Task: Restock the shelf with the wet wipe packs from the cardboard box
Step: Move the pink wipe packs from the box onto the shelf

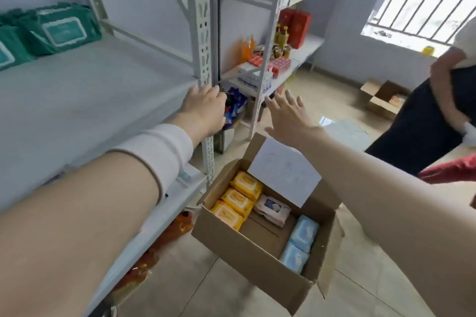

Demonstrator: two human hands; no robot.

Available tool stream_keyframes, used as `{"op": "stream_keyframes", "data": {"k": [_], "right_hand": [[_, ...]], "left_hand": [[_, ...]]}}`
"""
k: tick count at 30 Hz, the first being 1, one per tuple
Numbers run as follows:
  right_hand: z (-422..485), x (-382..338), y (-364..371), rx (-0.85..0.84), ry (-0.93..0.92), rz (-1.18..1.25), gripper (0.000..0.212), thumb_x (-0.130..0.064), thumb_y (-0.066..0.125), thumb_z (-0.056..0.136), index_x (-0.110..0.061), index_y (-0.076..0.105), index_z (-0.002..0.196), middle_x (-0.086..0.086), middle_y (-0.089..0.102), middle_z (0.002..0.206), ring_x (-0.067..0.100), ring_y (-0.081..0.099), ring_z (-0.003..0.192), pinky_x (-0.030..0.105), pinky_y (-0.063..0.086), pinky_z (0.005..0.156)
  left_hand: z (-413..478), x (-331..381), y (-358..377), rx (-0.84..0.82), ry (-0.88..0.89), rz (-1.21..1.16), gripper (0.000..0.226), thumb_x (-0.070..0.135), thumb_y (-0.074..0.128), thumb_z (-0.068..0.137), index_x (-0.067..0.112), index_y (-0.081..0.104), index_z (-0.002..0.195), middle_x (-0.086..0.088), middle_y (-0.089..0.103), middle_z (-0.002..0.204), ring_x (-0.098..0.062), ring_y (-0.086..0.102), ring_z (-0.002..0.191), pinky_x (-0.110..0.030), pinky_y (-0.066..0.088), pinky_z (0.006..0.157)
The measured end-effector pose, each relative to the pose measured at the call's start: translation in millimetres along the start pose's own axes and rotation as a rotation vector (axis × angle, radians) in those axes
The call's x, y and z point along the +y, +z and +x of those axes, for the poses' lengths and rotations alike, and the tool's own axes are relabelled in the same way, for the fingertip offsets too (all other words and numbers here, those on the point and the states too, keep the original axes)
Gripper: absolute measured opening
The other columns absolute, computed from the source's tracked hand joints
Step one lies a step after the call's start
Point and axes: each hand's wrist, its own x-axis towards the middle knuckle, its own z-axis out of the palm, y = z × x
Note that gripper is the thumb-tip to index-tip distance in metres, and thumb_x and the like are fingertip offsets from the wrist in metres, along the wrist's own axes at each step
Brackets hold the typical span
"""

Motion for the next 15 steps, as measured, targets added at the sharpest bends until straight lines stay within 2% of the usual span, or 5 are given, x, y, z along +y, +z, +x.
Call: {"op": "stream_keyframes", "data": {"k": [6, 11, 15], "right_hand": [[-16, 103, 61, -0.138, 0.200, 0.078, 0.074, -0.037, 0.050, 0.093, -0.015, 0.009, 0.150, 0.012, 0.014, 0.156, 0.033, 0.002, 0.146, 0.049, 0.006, 0.118], [-23, 156, 123, -0.290, 0.320, 0.128, 0.072, -0.034, 0.050, 0.094, -0.015, 0.009, 0.150, 0.012, 0.014, 0.156, 0.034, 0.002, 0.146, 0.048, 0.007, 0.117], [-26, 174, 190, -0.416, 0.408, 0.143, 0.072, -0.040, 0.045, 0.094, -0.015, 0.008, 0.150, 0.010, 0.015, 0.156, 0.032, 0.006, 0.146, 0.046, 0.009, 0.117]], "left_hand": [[67, 107, 35, -0.101, 0.182, -0.015, 0.051, 0.030, 0.042, 0.095, 0.011, 0.034, 0.141, -0.009, 0.029, 0.152, -0.026, 0.018, 0.144, -0.046, 0.013, 0.117], [116, 163, 94, -0.200, 0.319, -0.006, 0.051, 0.034, 0.045, 0.094, 0.010, 0.036, 0.139, -0.008, 0.038, 0.146, -0.026, 0.028, 0.139, -0.044, 0.022, 0.113], [145, 193, 163, -0.379, 0.369, -0.085, 0.051, 0.036, 0.046, 0.094, 0.011, 0.038, 0.137, -0.007, 0.043, 0.142, -0.025, 0.033, 0.136, -0.041, 0.026, 0.110]]}}
